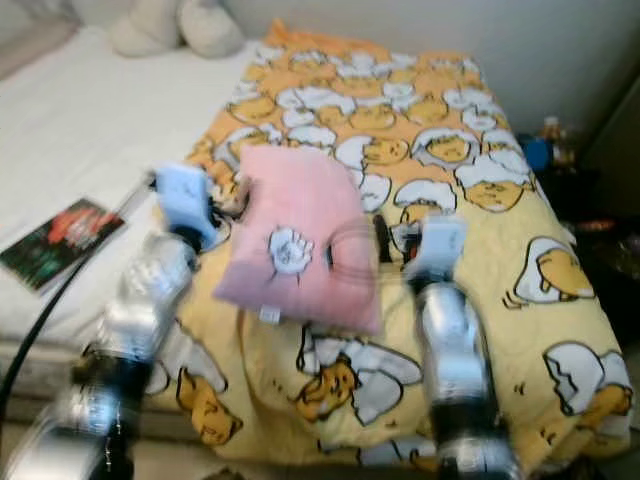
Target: Clean up the room
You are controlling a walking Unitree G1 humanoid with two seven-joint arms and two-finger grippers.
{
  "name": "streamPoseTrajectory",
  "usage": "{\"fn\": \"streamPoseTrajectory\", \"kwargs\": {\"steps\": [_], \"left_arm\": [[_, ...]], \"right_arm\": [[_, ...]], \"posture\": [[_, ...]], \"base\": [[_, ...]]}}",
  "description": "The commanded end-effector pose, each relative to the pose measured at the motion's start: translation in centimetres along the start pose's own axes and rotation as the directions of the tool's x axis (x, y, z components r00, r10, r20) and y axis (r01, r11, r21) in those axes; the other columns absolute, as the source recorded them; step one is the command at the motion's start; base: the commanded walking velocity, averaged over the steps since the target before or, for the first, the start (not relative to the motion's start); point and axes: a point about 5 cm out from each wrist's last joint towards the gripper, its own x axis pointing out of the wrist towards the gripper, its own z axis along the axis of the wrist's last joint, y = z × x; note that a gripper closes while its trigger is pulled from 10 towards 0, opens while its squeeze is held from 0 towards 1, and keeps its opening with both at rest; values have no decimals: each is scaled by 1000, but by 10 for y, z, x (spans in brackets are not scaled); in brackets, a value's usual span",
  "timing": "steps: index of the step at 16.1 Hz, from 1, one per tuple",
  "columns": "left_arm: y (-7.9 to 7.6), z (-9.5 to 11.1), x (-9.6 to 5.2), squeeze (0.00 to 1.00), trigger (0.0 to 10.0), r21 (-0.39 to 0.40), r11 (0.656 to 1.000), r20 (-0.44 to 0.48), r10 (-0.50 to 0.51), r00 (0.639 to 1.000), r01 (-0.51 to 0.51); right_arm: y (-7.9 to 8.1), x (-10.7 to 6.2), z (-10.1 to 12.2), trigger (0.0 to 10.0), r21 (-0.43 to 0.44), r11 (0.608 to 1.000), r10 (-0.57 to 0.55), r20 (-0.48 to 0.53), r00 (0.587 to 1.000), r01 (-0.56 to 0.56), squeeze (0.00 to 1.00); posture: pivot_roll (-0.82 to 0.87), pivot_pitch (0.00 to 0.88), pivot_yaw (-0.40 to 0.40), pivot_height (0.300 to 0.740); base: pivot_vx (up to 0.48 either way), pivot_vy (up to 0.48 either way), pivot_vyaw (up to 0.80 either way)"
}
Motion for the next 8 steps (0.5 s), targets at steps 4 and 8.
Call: {"fn": "streamPoseTrajectory", "kwargs": {"steps": [4,8], "left_arm": [[13,-20,22,0,10000,-204,978,-363,-121,924,47],[27,-23,22,0,10000,-399,917,-442,-161,882,-32]], "right_arm": [[-34,20,-18,10000,361,932,84,-288,954,27,0],[-39,11,-38,10000,461,885,136,-399,907,70,0]], "posture": [[65,0,28,740],[95,0,37,740]], "base": [[0,0,0],[0,0,0]]}}
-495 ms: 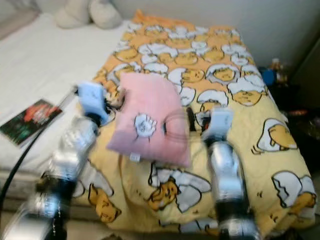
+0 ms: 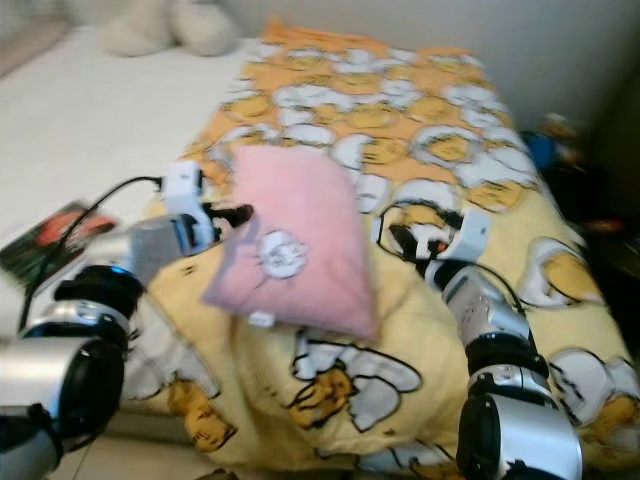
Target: Clean up the room
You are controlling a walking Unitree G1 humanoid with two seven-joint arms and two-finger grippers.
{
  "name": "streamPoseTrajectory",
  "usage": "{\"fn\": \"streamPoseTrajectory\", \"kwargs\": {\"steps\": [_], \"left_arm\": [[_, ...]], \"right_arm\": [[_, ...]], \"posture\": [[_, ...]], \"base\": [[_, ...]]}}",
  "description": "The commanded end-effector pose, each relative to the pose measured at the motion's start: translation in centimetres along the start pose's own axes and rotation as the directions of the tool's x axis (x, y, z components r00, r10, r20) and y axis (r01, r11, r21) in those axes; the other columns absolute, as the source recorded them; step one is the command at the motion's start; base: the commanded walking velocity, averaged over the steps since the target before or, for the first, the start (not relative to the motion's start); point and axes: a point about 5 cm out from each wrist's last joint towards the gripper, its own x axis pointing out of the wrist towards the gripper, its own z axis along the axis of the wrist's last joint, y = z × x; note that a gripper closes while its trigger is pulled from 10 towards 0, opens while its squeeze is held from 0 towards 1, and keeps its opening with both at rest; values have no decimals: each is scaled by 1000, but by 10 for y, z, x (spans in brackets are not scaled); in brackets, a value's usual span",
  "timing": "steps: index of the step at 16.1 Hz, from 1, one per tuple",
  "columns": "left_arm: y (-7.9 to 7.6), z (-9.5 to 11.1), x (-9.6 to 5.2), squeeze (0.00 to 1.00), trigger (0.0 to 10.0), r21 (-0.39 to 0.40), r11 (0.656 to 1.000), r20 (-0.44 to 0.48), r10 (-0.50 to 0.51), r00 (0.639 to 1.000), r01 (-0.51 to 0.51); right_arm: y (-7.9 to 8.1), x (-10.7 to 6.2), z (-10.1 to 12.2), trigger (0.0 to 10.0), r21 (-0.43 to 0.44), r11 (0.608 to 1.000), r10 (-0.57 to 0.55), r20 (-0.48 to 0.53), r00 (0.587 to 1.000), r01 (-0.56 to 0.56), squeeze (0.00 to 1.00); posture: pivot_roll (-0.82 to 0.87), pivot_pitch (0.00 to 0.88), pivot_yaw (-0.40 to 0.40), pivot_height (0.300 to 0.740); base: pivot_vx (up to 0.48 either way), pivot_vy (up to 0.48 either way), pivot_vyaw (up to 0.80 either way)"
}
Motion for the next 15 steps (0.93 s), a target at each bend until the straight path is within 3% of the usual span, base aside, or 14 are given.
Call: {"fn": "streamPoseTrajectory", "kwargs": {"steps": [1,5,9,11,13,15], "left_arm": [[-11,16,0,0,10000,-43,998,27,-53,998,55],[-17,27,0,0,10000,-117,988,16,-97,995,99],[-20,4,6,0,10000,-112,990,-59,-98,993,91],[-28,2,9,0,10000,-104,988,-58,-123,991,117],[-46,1,14,0,10000,-100,982,-46,-168,985,163],[-61,-9,18,0,10000,-105,976,-68,-200,977,193]], "right_arm": [[-2,0,15,10000,30,1000,4,39,999,-5,0],[-3,2,31,10000,55,998,35,48,998,-37,0],[-8,1,28,10000,57,998,6,44,999,-9,0],[-12,0,23,10000,80,997,-11,35,999,8,0],[-10,2,10,10000,180,984,-18,8,1000,17,0],[-6,4,-4,10000,196,980,-25,-46,999,34,0]], "posture": [[95,0,41,740],[115,33,38,740],[144,93,26,740],[131,110,33,740],[113,139,48,740],[106,151,56,740]], "base": [[0,0,0],[0,0,0],[0,0,0],[0,0,0],[0,0,0],[0,0,0]]}}
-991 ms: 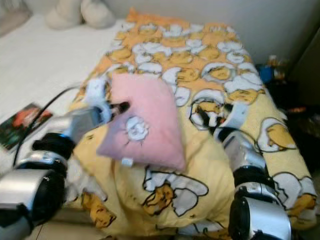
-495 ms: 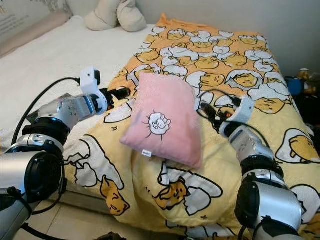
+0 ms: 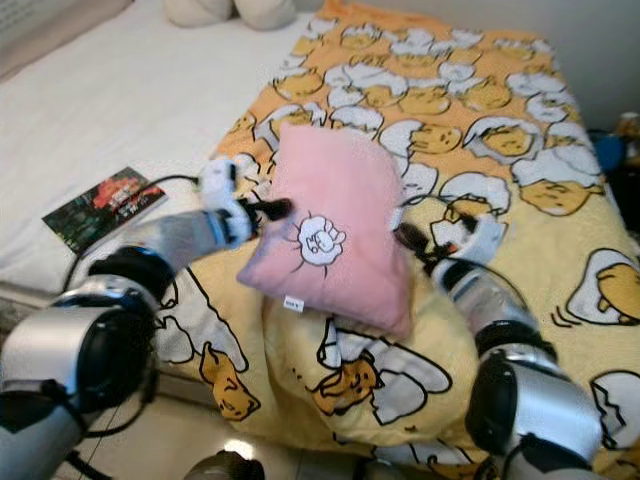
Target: Clean up the room
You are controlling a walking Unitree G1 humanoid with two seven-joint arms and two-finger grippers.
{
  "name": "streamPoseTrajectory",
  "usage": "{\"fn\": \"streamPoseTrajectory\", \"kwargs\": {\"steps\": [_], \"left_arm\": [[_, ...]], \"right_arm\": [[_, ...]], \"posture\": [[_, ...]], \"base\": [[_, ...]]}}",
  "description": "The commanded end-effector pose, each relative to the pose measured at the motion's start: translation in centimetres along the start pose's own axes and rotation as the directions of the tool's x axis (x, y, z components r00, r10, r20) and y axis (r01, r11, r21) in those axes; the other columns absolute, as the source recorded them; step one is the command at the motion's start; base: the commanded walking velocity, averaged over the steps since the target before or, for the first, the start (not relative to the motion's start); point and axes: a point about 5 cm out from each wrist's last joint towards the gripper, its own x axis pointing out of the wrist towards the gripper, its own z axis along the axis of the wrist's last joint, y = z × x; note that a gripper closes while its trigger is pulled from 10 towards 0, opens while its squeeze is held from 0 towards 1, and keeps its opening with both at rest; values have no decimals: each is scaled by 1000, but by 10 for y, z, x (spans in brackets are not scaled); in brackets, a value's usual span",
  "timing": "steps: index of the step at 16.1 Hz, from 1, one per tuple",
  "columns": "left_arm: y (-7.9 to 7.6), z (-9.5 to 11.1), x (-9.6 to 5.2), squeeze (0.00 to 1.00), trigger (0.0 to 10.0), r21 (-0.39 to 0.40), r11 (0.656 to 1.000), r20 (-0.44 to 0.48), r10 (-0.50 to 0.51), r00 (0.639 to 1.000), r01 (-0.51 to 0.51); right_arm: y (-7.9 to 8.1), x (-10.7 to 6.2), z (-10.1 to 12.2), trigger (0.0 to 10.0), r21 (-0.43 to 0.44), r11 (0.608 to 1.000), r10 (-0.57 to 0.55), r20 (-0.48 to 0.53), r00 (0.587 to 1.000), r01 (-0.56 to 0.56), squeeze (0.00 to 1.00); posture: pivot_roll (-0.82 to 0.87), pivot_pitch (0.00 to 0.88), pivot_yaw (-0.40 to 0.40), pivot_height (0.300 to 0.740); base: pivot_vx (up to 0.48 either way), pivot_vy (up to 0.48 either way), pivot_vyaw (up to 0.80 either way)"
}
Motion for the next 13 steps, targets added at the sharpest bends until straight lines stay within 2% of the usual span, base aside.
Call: {"fn": "streamPoseTrajectory", "kwargs": {"steps": [1,2,5,6,8,11,12,13], "left_arm": [[-7,-4,4,0,10000,17,1000,-14,-8,1000,8],[-10,-13,7,0,10000,16,1000,-32,-12,999,12],[-14,-34,12,0,10000,32,999,-77,-15,997,18],[-9,-43,13,0,0,122,992,-106,35,994,-22],[-6,-51,13,0,0,140,990,-120,52,991,-35],[-8,-54,14,0,0,86,996,-108,17,994,-7],[-9,-50,14,0,0,16,1000,-63,6,998,-5],[-9,-48,15,0,0,-13,1000,-41,4,999,-5]], "right_arm": [[4,3,-5,10000,29,1000,-5,-25,1000,6,0],[9,6,-12,10000,58,998,17,-42,999,-14,0],[23,13,-36,10000,48,998,33,-118,992,-27,0],[26,14,-41,0,49,998,35,-128,991,-29,0],[29,15,-45,0,51,998,49,-134,990,-43,0],[33,16,-50,0,45,997,72,-151,986,-66,0],[31,15,-53,0,54,997,59,-154,986,-51,0],[30,15,-55,0,55,997,56,-158,986,-48,0]], "posture": [[103,155,58,740],[101,157,58,740],[109,163,59,740],[117,165,60,740],[120,163,59,740],[117,162,50,740],[101,159,49,740],[101,158,47,740]], "base": [[0,0,0],[0,0,0],[0,0,0],[0,0,0],[0,0,0],[0,0,0],[0,0,0],[0,0,0]]}}
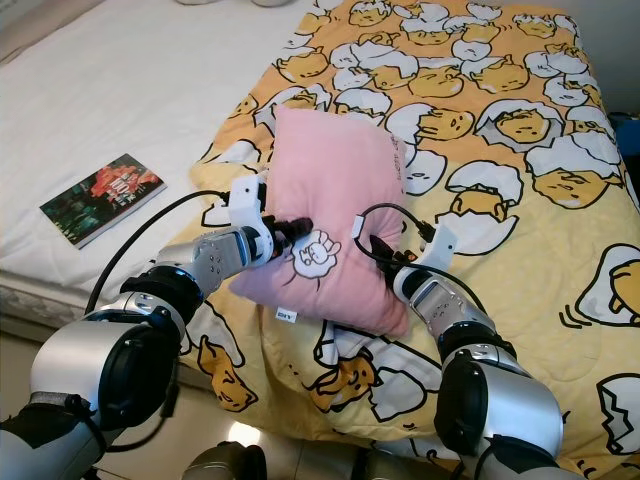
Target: Clean up the room
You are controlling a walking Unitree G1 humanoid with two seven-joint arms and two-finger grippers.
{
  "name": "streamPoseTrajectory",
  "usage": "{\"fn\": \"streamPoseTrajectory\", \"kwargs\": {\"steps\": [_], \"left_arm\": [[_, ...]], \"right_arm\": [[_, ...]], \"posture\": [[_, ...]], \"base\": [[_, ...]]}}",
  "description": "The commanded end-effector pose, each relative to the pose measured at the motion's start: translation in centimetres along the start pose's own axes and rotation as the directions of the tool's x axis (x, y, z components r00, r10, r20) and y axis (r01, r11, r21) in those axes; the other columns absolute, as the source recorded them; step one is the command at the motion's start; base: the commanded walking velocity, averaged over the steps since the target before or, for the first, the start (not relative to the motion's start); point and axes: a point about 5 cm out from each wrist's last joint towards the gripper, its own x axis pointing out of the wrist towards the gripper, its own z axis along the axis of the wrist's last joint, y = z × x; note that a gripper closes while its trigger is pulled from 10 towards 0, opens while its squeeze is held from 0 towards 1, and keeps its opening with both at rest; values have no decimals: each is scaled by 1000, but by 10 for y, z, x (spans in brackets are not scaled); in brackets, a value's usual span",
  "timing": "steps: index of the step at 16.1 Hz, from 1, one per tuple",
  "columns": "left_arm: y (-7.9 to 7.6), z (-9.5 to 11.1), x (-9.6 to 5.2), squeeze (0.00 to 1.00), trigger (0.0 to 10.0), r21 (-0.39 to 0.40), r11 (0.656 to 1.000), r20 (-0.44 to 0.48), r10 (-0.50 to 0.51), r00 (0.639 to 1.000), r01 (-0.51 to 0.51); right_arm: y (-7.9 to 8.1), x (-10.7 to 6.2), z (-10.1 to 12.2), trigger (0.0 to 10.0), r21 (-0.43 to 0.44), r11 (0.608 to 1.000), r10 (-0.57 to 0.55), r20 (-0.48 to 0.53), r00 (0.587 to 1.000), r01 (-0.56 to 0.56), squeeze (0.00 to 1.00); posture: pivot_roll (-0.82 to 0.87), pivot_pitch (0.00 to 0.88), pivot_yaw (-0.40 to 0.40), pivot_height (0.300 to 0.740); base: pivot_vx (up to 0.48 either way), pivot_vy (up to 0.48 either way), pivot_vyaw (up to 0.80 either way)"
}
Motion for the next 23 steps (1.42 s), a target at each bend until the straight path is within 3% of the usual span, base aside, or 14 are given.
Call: {"fn": "streamPoseTrajectory", "kwargs": {"steps": [1,3,5,7,11,16,19,21,23], "left_arm": [[-1,-12,2,0,0,-99,995,-2,1,1000,-1],[-4,-4,2,0,0,-168,985,68,-21,998,32],[-6,-14,4,0,0,-74,997,35,-31,999,33],[-5,-27,5,0,0,-31,1000,-19,-8,1000,7],[-2,-23,4,0,0,-41,999,50,-19,999,21],[-2,-26,5,0,0,-8,1000,51,-9,999,9],[-6,-16,5,0,0,34,999,88,-20,996,17],[-6,11,1,0,0,98,995,179,-44,983,27],[-10,28,-2,0,0,147,988,222,-81,972,49]], "right_arm": [[0,1,-20,0,0,1000,-13,-69,998,13,0],[-2,1,-21,0,-15,1000,-21,-74,997,20,0],[-5,0,-17,0,-36,998,-46,-61,997,44,0],[-8,-2,-16,0,-56,997,-64,-63,996,60,0],[-9,-1,-21,0,-92,993,-79,-77,994,72,0],[-6,1,-26,0,-81,994,-78,-77,994,72,0],[-1,3,-17,0,-128,988,-89,-24,996,85,0],[15,9,6,0,-200,977,-59,82,995,74,0],[25,11,20,0,-215,975,-32,147,989,63,0]], "posture": [[94,156,48,740],[88,152,46,740],[81,147,41,740],[78,144,39,740],[71,134,32,740],[70,95,21,740],[67,4,9,740],[53,0,16,740],[40,0,24,740]], "base": [[0,0,0],[0,0,0],[0,0,0],[0,0,0],[0,0,0],[0,0,0],[0,0,0],[0,0,0],[0,0,0]]}}
